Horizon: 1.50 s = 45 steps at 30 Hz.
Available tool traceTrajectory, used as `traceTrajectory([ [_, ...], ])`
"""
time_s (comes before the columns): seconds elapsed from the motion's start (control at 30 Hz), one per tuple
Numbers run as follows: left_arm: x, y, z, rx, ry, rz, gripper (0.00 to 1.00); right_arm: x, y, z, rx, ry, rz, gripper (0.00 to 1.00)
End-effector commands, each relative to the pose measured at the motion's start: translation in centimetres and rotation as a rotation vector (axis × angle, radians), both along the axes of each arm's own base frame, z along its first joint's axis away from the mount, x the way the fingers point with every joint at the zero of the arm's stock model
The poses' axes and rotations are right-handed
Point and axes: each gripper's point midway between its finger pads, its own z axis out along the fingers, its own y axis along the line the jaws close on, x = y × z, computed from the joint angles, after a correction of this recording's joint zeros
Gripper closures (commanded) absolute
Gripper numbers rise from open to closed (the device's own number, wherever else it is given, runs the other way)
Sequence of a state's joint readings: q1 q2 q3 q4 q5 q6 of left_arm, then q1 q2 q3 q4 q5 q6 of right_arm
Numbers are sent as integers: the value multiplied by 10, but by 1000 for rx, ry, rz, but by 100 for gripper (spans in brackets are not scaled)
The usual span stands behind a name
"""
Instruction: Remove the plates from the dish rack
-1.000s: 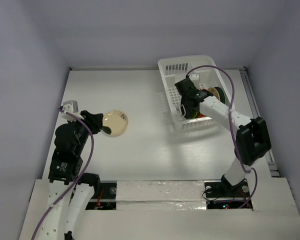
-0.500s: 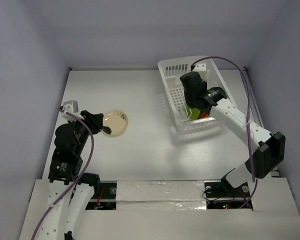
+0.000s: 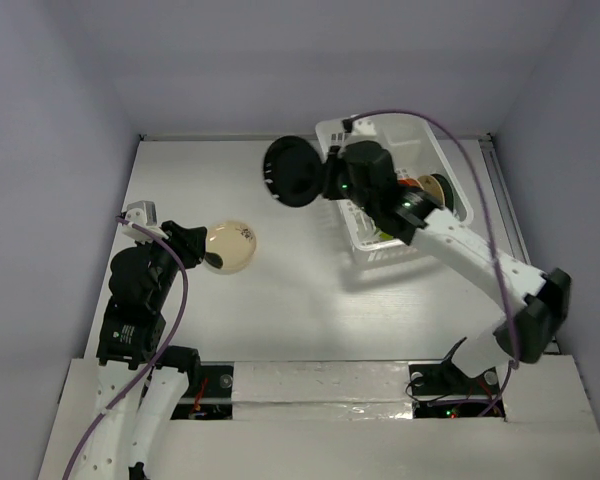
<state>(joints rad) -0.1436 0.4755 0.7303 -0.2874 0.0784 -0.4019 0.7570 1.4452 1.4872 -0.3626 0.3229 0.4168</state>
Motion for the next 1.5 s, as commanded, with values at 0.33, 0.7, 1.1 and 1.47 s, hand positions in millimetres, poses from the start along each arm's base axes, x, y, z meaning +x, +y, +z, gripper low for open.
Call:
traceTrajectory([
  [0.33, 1, 2, 13, -12, -50, 13, 72, -4, 211, -106, 355, 349, 418, 100],
  [0.7, 0, 1, 14, -14, -56, 7, 72, -2, 234, -199, 377, 539, 394, 94],
  [1.1, 0, 1, 15, -13, -57, 6, 72, -9, 220, -211, 351, 542, 371, 45],
  [1.47, 0, 2, 15, -15, -55, 13, 72, -10, 180, -207, 142, 475, 311, 12],
])
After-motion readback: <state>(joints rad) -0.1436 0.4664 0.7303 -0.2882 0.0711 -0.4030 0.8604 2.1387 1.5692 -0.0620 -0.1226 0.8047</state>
